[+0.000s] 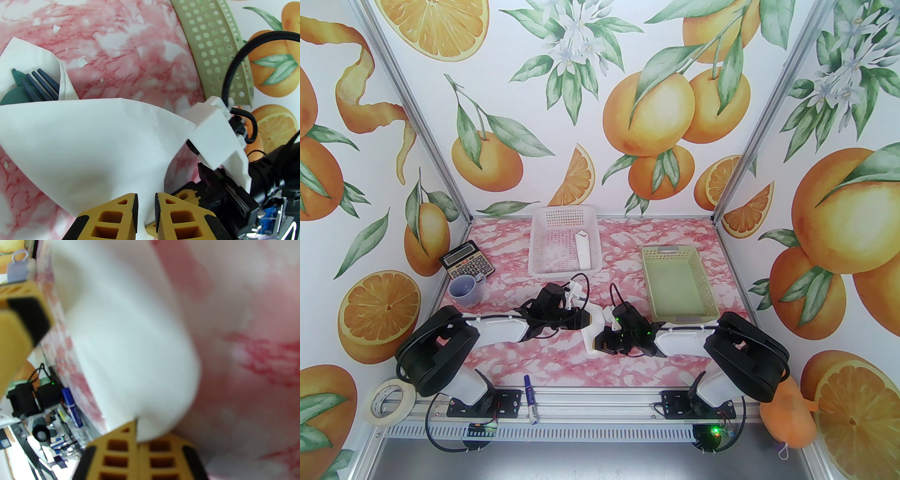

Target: Place the utensils on the paper napkin and roll it up

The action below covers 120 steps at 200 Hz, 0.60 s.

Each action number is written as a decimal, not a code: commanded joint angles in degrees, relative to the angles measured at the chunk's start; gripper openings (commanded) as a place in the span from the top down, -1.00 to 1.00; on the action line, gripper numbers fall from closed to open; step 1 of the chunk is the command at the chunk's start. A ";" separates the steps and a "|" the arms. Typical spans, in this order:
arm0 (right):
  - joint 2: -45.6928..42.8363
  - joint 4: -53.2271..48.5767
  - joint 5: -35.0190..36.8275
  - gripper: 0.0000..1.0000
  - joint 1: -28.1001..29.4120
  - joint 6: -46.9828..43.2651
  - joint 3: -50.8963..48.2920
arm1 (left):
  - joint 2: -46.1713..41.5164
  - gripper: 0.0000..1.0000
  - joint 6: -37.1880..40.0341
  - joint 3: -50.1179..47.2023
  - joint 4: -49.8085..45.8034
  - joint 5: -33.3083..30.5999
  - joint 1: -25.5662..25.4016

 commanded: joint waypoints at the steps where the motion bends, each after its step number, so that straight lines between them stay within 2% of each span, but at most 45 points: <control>1: 3.47 -9.05 3.88 0.98 0.65 -1.05 -1.69 | 2.81 0.58 1.38 2.67 3.97 -0.19 -0.23; 90: 2.72 -10.23 3.69 0.91 0.59 -1.92 -1.43 | 7.86 0.59 1.75 4.63 5.67 -0.32 -0.23; 120: 0.99 -12.15 3.81 0.77 0.57 -2.73 -0.51 | 8.32 0.59 2.06 4.72 4.86 -0.69 -0.24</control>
